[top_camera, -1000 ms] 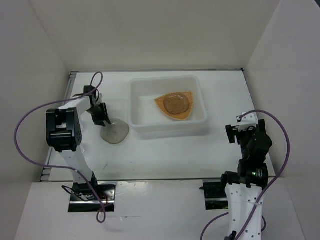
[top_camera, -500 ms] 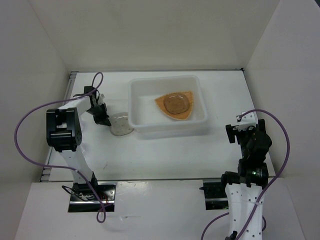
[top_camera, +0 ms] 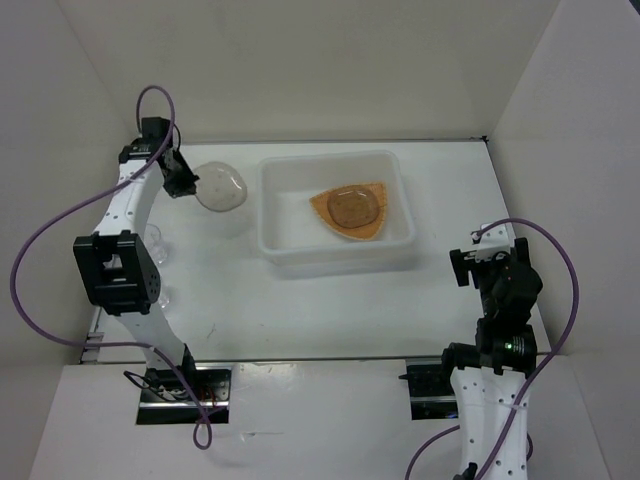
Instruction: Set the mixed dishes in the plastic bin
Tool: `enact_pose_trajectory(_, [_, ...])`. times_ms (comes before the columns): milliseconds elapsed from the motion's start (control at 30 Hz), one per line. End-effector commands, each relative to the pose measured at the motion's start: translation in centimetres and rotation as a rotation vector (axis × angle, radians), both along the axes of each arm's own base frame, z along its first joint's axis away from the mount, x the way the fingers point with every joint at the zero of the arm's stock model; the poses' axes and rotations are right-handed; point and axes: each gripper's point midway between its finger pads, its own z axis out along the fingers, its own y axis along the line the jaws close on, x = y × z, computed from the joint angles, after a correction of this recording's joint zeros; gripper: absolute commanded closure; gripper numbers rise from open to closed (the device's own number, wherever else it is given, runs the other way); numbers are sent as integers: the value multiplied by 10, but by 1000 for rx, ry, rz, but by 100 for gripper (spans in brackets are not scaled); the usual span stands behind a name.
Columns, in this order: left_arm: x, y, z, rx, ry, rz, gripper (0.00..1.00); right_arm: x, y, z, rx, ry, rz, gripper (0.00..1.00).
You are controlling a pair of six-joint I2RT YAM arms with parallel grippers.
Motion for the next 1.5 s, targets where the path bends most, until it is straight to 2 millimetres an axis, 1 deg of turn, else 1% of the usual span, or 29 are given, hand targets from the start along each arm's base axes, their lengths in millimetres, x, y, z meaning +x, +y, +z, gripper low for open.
enact_pose_trajectory(0, [5, 10, 53, 0, -103, 143, 100, 6, 0, 10, -16, -49, 3, 2])
enact_pose_trajectory(33, [6, 10, 58, -7, -110, 153, 100, 6, 0, 10, -16, -49, 3, 2])
enact_pose_trajectory(133, [20, 0, 94, -75, -222, 152, 100, 5, 1, 14, -12, -68, 1, 2])
enact_pose_trajectory(200, [28, -25, 114, -161, -286, 89, 100, 5, 0, 9, -12, -59, -8, 2])
enact_pose_trajectory(233, [39, -36, 127, -198, -350, 56, 100, 4, 0, 11, -14, -68, -8, 2])
enact_pose_trajectory(267, [43, -59, 138, -279, -386, -35, 100, 4, 0, 11, -14, -68, -8, 2])
enact_pose_trajectory(300, [49, -81, 141, -327, -404, -109, 100, 4, 0, 11, -14, -68, -8, 2])
enact_pose_trajectory(333, [57, -98, 150, -365, -452, -176, 100, 4, 0, 11, -14, -68, -8, 2])
enact_pose_trajectory(400, [60, -149, 148, -450, -446, -322, 100, 5, 2, 11, -13, -68, 1, 2])
enact_pose_trajectory(500, [70, -197, 146, -459, -442, -476, 100, 5, 4, 15, -16, -86, 12, 2])
enact_pose_trajectory(533, [63, -223, 142, -450, -413, -547, 100, 4, 3, 15, -18, -86, 3, 2])
enact_pose_trajectory(567, [68, -238, 124, -449, -370, -574, 100, 4, 3, 15, -18, -86, 3, 2])
enact_pose_trajectory(600, [68, -249, 134, -438, -378, -598, 100, 4, 5, 17, -18, -95, 12, 2])
enact_pose_trajectory(633, [65, -268, 130, -434, -363, -635, 100, 4, 5, 17, -18, -95, 12, 2])
enact_pose_trajectory(667, [70, -278, 111, -432, -325, -650, 100, 3, 3, 17, -20, -95, 2, 2])
enact_pose_trajectory(700, [71, -283, 104, -406, -306, -648, 100, 3, 3, 17, -20, -95, 1, 2])
enact_pose_trajectory(733, [71, -298, 113, -401, -330, -672, 100, 3, 3, 17, -20, -95, 1, 2])
enact_pose_trajectory(767, [76, -304, 93, -386, -299, -677, 100, 3, 3, 17, -20, -95, 1, 2])
enact_pose_trajectory(867, [78, -320, 57, -366, -233, -691, 100, 2, 4, 21, -24, -113, 2, 2])
enact_pose_trajectory(900, [80, -319, 49, -355, -216, -680, 100, 1, 4, 23, -25, -122, 1, 2])
enact_pose_trajectory(933, [80, -325, 33, -355, -185, -685, 100, 1, 4, 23, -25, -122, 1, 2])
enact_pose_trajectory(1100, [82, -339, -4, -347, -131, -694, 100, 1, 4, 23, -27, -131, 2, 2])
enact_pose_trajectory(1233, [82, -345, -42, -343, -65, -694, 100, 2, 6, 23, -27, -131, 11, 2])
enact_pose_trajectory(1267, [85, -348, -36, -353, -85, -703, 100, 2, 6, 23, -27, -131, 11, 2])
enact_pose_trajectory(1300, [82, -354, -38, -358, -73, -705, 100, 2, 6, 23, -27, -131, 11, 2])
enact_pose_trajectory(1367, [82, -354, -52, -356, -42, -700, 100, 2, 6, 23, -27, -131, 11, 2])
enact_pose_trajectory(1400, [85, -362, -37, -360, -81, -716, 100, 2, 6, 23, -27, -131, 11, 2])
enact_pose_trajectory(1433, [88, -363, -52, -358, -59, -712, 100, 2, 6, 23, -27, -131, 11, 2])
enact_pose_trajectory(1467, [83, -361, -56, -355, -25, -707, 100, 2, 6, 23, -27, -131, 11, 2])
